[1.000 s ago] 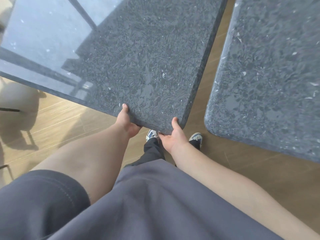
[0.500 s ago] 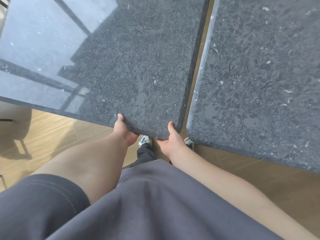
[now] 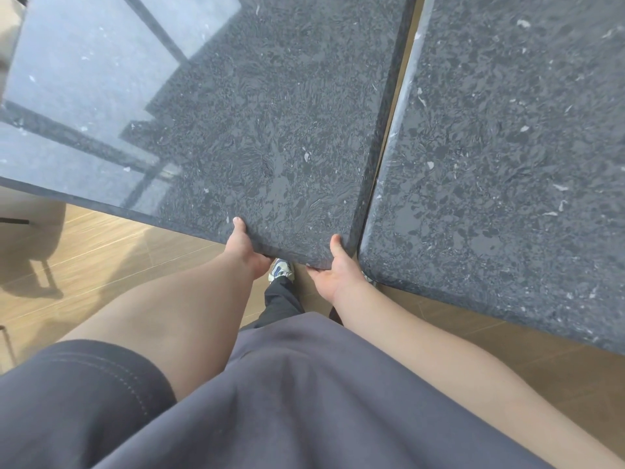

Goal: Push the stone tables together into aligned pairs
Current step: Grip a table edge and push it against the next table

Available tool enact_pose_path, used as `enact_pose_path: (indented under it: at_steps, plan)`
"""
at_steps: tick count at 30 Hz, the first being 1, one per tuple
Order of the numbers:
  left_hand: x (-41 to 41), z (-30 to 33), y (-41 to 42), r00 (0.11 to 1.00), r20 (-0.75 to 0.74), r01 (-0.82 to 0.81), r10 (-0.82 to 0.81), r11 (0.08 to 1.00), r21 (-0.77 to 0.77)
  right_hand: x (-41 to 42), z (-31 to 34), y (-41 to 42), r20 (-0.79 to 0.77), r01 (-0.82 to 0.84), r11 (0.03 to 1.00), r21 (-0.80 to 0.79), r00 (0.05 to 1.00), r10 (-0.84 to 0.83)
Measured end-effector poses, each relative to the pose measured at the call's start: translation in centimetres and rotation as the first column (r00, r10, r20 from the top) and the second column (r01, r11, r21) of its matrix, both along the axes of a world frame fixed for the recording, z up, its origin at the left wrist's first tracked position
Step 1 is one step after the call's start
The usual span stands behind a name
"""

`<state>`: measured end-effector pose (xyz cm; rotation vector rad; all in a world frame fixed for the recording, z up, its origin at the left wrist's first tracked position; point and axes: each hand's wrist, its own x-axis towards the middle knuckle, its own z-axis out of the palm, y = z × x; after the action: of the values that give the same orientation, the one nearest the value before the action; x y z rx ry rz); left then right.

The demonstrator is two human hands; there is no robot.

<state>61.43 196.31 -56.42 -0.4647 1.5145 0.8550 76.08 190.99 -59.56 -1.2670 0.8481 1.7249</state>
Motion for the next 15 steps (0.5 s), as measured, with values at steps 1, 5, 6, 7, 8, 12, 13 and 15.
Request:
enact_pose_path:
  at_steps: [1, 5, 6, 7, 8, 12, 13, 15]
  plan:
    - [-0.1, 0.1, 0.1, 1.000, 0.011, 0.006, -0.006, 1.000, -0.001, 0.0, 0.1, 0.0, 0.000, -0.011, 1.000, 0.004, 1.000, 0.011]
    - [-1.3, 0.4, -0.3, 0.998, 0.060, 0.028, -0.028, 1.000, -0.011, 0.2, 0.7, 0.1, 0.025, -0.055, 0.999, 0.000, 0.998, 0.055]
    - [-1.7, 0.4, -0.6, 0.998, 0.059, 0.034, -0.033, 0.999, -0.011, 0.2, 0.9, 0.2, 0.032, -0.065, 0.998, 0.005, 0.997, 0.065]
    - [-2.0, 0.5, -1.0, 0.998, 0.059, 0.036, -0.036, 0.999, -0.005, 0.1, 1.0, 0.1, 0.038, -0.070, 0.998, 0.008, 0.997, 0.070]
    - [-2.3, 0.8, -1.5, 0.997, 0.058, 0.046, -0.047, 0.999, 0.007, 0.0, 1.1, 0.1, 0.052, -0.075, 0.997, 0.011, 0.996, 0.074]
    - [-4.6, 2.3, -3.3, 0.991, 0.092, 0.091, -0.098, 0.993, 0.076, -0.6, 1.7, 0.4, 0.135, -0.111, 0.993, -0.033, 0.984, 0.114]
    - [-5.5, 2.6, -3.7, 0.989, 0.106, 0.095, -0.105, 0.991, 0.092, -0.7, 2.1, 0.5, 0.156, -0.128, 0.991, -0.046, 0.979, 0.133]
    - [-7.6, 2.8, -4.4, 0.990, 0.102, 0.081, -0.094, 0.989, 0.127, -1.4, 2.8, 0.8, 0.204, -0.141, 0.987, -0.073, 0.967, 0.153]
